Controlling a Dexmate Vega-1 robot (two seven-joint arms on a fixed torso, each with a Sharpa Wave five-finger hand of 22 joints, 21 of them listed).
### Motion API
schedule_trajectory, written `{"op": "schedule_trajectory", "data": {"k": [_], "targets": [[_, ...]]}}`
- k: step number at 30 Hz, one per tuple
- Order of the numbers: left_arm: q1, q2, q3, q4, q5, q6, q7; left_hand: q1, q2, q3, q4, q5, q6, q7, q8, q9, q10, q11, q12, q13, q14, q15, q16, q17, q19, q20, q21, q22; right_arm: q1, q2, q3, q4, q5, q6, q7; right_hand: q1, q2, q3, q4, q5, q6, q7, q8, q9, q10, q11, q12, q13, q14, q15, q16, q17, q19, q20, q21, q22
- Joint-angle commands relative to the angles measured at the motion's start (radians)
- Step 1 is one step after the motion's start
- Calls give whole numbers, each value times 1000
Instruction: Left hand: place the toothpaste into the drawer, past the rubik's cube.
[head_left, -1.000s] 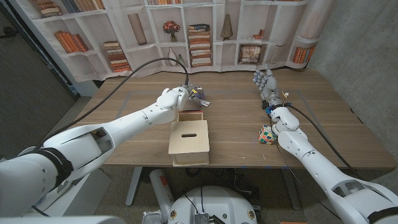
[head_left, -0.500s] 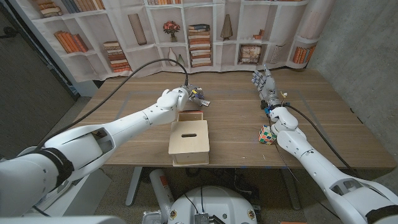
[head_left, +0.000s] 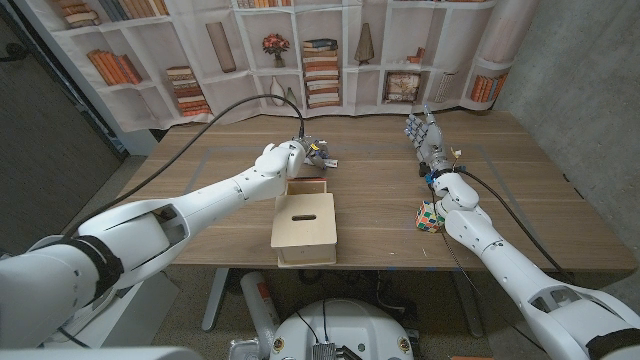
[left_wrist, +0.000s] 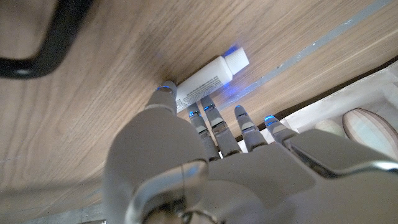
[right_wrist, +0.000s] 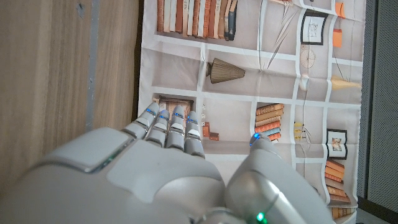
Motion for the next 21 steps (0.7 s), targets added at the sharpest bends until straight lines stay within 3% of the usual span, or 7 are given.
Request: {"op": "schedule_trajectory", "data": {"k": [1,21], "targets": [[4,-1,10,-5,-5,14,13,23,6,-9,-1,-3,45,0,13,5,38,-1,1,5,21,-151,6,3,-1,-9,6,1,9,6,0,20,5,4,13,3,6,1,-4,-1,8,0,-1,2,7,2,2,5,7,5,-1,6,7,5,-2,3],[14,5,7,-36,-6,33,21,100,50,-18,-9,-36,270,0,74,11,236,-5,-7,6,112,-153,6,6,38,-40,5,-1,1,6,-1,9,5,2,12,1,8,-2,-5,-2,7,0,-1,2,7,1,1,5,9,6,-1,6,8,7,-10,3]]}}
